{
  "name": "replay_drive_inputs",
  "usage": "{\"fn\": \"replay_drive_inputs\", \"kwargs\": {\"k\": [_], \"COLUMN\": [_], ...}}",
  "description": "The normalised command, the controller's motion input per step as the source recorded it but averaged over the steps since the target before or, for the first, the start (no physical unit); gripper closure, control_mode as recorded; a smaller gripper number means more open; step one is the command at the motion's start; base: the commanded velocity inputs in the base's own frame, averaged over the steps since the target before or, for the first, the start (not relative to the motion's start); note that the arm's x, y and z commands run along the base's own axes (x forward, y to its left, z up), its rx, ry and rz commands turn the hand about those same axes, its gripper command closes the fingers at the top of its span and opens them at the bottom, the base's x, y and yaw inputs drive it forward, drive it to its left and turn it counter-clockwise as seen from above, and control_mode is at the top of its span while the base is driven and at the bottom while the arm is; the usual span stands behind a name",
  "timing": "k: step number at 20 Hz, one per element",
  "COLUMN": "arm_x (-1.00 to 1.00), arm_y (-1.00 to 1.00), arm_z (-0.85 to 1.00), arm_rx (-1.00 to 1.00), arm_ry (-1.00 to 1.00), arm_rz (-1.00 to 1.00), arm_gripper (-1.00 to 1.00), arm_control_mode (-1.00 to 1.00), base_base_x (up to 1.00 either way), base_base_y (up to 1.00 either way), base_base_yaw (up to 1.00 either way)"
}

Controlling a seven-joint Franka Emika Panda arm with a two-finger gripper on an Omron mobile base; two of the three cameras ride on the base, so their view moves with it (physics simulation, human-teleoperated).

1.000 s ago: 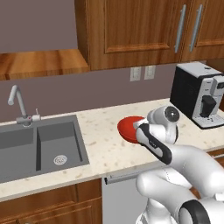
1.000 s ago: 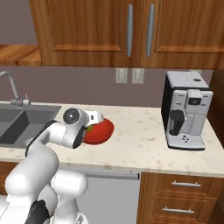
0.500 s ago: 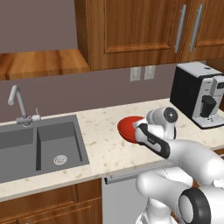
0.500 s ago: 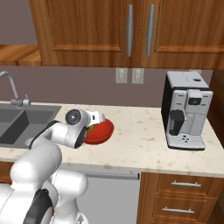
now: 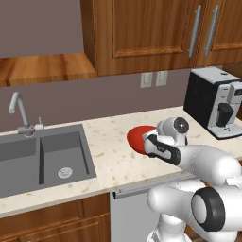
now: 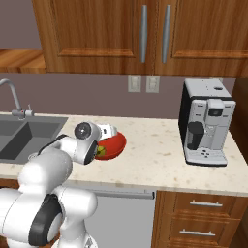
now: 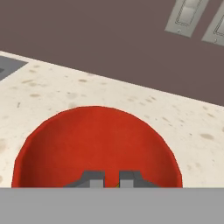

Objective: Pick the pears from the cabinet and place them in one bowl. Pick the banana from the sink and place it in the other bowl.

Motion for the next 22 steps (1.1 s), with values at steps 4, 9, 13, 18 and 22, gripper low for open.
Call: {"fn": "replay_drive_inputs", "kwargs": {"k": [4, 9, 13, 18, 22], "arm_x": [0.12, 0.07, -0.05, -0.01, -0.11], "arm_y": [0.06, 0.01, 0.00, 0.17, 0.01], "arm_z": [-0.39, -0.13, 0.21, 0.66, 0.67], "arm_rx": [-0.03, -0.01, 0.03, 0.04, 0.07], "arm_ry": [-0.07, -0.03, -0.01, 0.00, 0.07], "arm_rz": [0.00, 0.00, 0.00, -0.05, -0.07], "arm_gripper": [1.00, 1.00, 1.00, -1.00, -1.00], "arm_control_mode": [-1.00, -1.00, -1.00, -1.00, -1.00], "base_base_x": [0.00, 0.00, 0.00, 0.00, 0.00], "base_base_y": [0.00, 0.00, 0.00, 0.00, 0.00], "base_base_yaw": [0.00, 0.00, 0.00, 0.00, 0.00]}}
